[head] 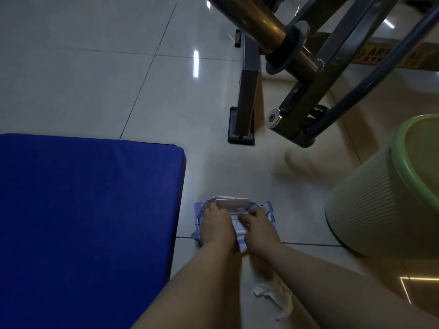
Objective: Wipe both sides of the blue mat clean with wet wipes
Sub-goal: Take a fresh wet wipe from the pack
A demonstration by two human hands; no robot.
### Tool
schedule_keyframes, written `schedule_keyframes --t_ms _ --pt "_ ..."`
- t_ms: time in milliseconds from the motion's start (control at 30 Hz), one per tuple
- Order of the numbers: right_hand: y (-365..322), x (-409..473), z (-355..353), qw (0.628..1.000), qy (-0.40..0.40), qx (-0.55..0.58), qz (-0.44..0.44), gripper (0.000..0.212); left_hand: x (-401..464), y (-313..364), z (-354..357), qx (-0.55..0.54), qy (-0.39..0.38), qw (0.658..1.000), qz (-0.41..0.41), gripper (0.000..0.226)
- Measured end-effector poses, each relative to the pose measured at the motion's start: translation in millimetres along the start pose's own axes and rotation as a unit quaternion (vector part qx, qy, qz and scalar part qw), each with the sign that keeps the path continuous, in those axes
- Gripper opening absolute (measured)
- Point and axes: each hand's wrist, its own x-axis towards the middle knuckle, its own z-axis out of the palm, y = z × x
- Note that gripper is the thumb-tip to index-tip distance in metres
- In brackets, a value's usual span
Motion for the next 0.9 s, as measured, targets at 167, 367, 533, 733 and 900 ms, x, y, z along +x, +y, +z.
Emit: schedule_keyframes --t_ms 167,367,533,733,900 --pt "0 13 14 0.996 0.08 0.031 0.039 0.028 -9 -8 -14 -0.31 -0.016 0.944 -0.112 0.021" --pt "-19 21 31 0.996 0.082 0.012 0.027 0.025 -15 -10 -19 -0.388 -0.039 0.91 -0.14 0.028" --pt "-21 26 40 0.993 0.107 0.006 0.056 0.024 -14 -11 -17 -0.352 -0.028 0.931 -0.095 0.023" --pt "-20 30 46 0.991 0.108 -0.019 0.071 0.019 -10 -13 -13 -0.305 -0.028 0.949 -0.075 0.019" --pt "-24 30 43 0.993 0.053 -0.081 0.063 0.038 -12 -10 -13 -0.27 -0.03 0.96 -0.071 0.02"
